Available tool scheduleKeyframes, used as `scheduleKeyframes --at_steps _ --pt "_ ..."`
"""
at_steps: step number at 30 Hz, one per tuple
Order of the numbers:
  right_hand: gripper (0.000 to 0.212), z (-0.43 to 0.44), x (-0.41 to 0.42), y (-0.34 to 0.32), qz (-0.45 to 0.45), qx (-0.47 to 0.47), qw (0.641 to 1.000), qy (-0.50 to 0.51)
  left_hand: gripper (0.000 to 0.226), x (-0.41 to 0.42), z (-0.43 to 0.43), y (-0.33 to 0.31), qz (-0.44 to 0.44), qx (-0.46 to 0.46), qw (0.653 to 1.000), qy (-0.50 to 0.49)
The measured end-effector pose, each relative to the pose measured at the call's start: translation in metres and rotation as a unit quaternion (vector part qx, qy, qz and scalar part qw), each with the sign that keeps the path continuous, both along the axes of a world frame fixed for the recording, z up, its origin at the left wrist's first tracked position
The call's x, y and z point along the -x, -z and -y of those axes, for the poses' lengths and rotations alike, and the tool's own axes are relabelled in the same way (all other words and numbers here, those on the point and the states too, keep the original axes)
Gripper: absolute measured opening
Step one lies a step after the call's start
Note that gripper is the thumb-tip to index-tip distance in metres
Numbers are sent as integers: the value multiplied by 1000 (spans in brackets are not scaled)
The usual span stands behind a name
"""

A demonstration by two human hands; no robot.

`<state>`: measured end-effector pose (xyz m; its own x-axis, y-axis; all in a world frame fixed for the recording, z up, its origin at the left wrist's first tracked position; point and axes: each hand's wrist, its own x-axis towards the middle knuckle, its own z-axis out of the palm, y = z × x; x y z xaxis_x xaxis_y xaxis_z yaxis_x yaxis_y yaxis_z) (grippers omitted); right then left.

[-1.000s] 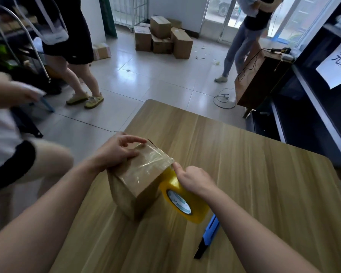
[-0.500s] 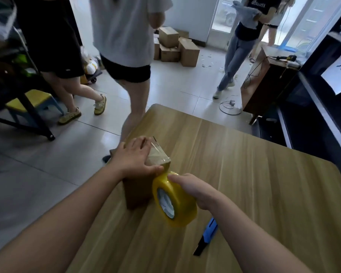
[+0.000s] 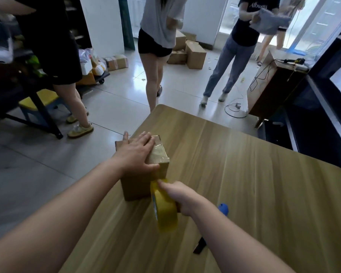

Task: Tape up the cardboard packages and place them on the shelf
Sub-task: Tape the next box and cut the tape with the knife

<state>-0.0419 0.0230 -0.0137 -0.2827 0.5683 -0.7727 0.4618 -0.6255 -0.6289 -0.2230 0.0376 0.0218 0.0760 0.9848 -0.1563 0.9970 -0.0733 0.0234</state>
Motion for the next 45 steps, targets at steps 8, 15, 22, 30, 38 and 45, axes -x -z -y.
scheduleKeyframes --at_steps 8,15,22,30,38,45 --pt "37 0 -6 -2 -66 16 997 27 51 -17 24 17 -35 -247 968 44" --pt "41 4 -5 5 -62 19 998 19 23 -20 68 23 130 -340 927 95" --pt "41 1 -1 6 -71 -4 996 48 35 -37 83 31 110 -303 937 132" --pt "37 0 6 -2 -92 4 995 49 20 -20 88 27 -25 -223 974 35" --pt "33 1 14 -11 -109 13 991 78 58 -36 70 32 536 88 772 -329" --pt "41 0 13 -13 -81 -3 995 63 39 -36 47 26 654 152 633 -386"
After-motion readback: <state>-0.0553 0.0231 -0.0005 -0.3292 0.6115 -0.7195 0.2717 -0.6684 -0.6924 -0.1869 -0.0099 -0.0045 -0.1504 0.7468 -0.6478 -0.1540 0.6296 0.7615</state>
